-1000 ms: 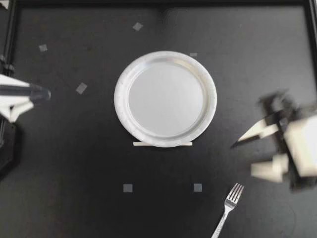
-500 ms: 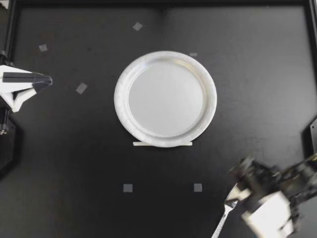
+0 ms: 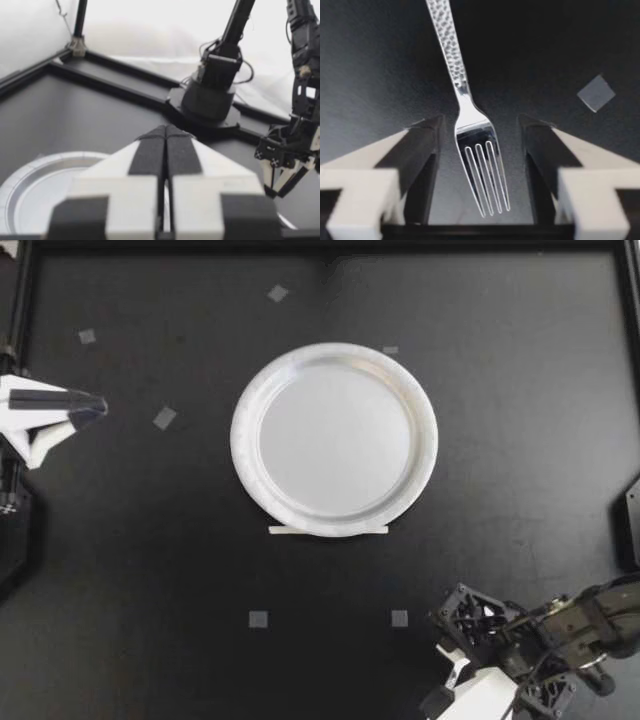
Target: Pick up the fork and place it on the plate.
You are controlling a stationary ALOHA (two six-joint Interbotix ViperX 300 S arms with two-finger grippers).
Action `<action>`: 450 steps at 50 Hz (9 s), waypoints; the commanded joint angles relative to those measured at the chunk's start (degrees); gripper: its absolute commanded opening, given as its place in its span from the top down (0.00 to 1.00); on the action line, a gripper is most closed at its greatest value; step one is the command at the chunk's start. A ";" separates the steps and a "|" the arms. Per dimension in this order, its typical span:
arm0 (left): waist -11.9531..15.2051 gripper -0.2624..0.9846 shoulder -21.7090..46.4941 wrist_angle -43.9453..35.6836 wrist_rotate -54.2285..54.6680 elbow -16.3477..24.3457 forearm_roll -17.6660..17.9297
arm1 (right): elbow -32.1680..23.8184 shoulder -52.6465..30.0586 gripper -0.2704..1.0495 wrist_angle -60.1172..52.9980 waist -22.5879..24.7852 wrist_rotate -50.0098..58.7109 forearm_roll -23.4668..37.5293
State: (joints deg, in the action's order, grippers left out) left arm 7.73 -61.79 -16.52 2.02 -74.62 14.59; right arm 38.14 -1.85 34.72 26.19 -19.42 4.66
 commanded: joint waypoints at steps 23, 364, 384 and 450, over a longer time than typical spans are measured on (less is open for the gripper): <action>0.09 0.87 0.18 -0.18 -0.35 -0.09 -0.09 | -3.25 -4.57 0.37 -1.67 4.13 0.53 0.18; -2.64 0.71 11.16 31.46 -6.50 5.62 -2.46 | 1.76 10.63 0.29 -81.21 -33.22 64.42 7.12; -4.48 0.71 17.05 34.72 7.47 3.34 -2.46 | 3.69 10.72 0.29 -83.85 -33.22 64.34 7.03; -1.76 0.70 46.23 45.00 24.52 14.85 -18.02 | 6.15 8.79 0.29 -88.51 -33.13 65.04 7.03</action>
State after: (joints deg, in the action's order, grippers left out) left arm 5.89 -15.21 28.56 26.37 -60.82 -3.69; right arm 45.00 6.59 -53.17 -7.21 45.79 11.69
